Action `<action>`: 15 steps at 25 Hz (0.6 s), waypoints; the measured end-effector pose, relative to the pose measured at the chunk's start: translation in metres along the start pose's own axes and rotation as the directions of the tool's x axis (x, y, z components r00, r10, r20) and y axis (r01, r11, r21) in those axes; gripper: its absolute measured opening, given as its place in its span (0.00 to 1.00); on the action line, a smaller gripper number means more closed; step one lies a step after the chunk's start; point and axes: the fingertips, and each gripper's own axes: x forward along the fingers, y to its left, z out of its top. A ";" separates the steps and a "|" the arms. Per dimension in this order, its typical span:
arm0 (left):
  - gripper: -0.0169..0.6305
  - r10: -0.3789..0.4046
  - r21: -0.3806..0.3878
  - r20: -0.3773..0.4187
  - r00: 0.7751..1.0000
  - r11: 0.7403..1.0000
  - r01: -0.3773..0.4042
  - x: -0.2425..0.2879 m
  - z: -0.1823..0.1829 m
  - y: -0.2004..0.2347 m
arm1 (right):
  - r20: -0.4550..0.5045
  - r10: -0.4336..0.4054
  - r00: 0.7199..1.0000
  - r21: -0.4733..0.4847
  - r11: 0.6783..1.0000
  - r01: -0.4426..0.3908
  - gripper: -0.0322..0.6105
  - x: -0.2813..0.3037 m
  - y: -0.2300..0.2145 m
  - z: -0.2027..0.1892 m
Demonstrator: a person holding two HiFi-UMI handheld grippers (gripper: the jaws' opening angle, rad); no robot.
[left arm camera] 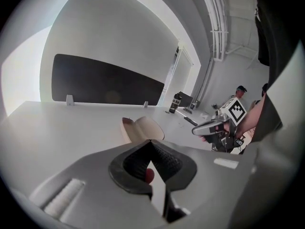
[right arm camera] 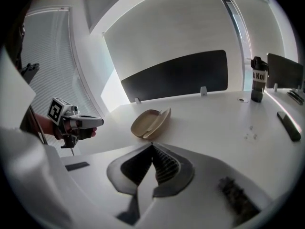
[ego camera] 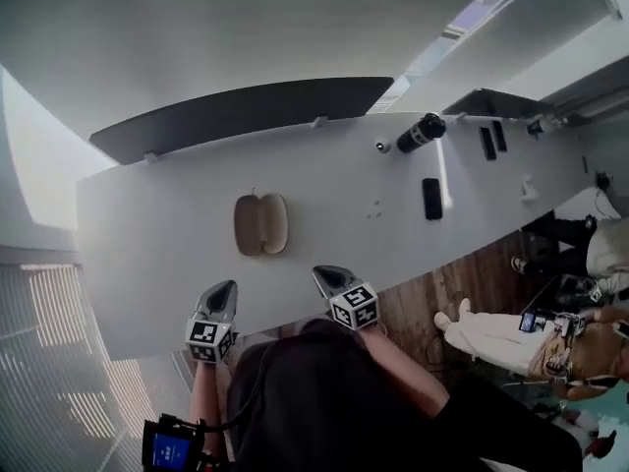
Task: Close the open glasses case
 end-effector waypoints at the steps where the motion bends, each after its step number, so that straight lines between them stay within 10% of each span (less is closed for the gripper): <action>1: 0.04 0.030 -0.010 -0.018 0.999 0.999 -0.030 -0.002 -0.003 0.007 | -0.004 0.021 1.000 -0.003 1.000 -0.021 0.06 0.010 -0.001 0.005; 15: 0.04 0.048 0.000 -0.059 0.997 0.999 -0.048 0.048 0.014 0.022 | -0.036 0.023 0.999 0.011 1.000 -0.023 0.06 0.041 -0.057 0.008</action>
